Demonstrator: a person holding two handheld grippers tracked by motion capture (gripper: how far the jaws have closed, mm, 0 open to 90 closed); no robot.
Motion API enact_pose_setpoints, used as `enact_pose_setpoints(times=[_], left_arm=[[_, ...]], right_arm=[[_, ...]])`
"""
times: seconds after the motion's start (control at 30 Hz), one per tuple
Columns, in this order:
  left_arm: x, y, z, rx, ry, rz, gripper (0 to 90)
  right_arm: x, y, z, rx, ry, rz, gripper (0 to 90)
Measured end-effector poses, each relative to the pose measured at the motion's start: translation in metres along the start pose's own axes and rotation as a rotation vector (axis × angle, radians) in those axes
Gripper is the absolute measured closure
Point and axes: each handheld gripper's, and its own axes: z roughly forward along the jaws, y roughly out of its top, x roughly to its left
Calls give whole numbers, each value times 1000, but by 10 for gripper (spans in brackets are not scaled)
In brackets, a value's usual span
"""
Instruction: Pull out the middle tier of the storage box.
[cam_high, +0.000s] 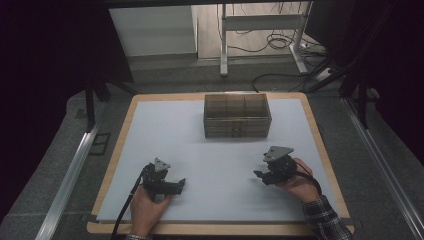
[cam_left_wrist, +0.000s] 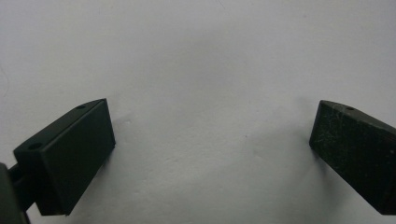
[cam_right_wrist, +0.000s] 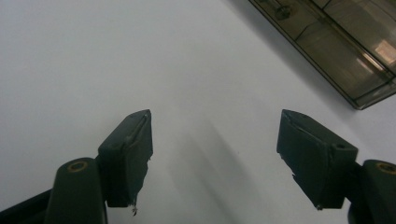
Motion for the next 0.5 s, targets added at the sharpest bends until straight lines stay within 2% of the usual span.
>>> enact_pose_setpoints(times=[0.23,0.5], left_arm=[[0,0,0,0,0,0,0],[0,0,0,0,0,-1,0]], right_arm=[[-1,7,5,4,-42,-47,305],[-2,15,13,10,-66,-85,346]])
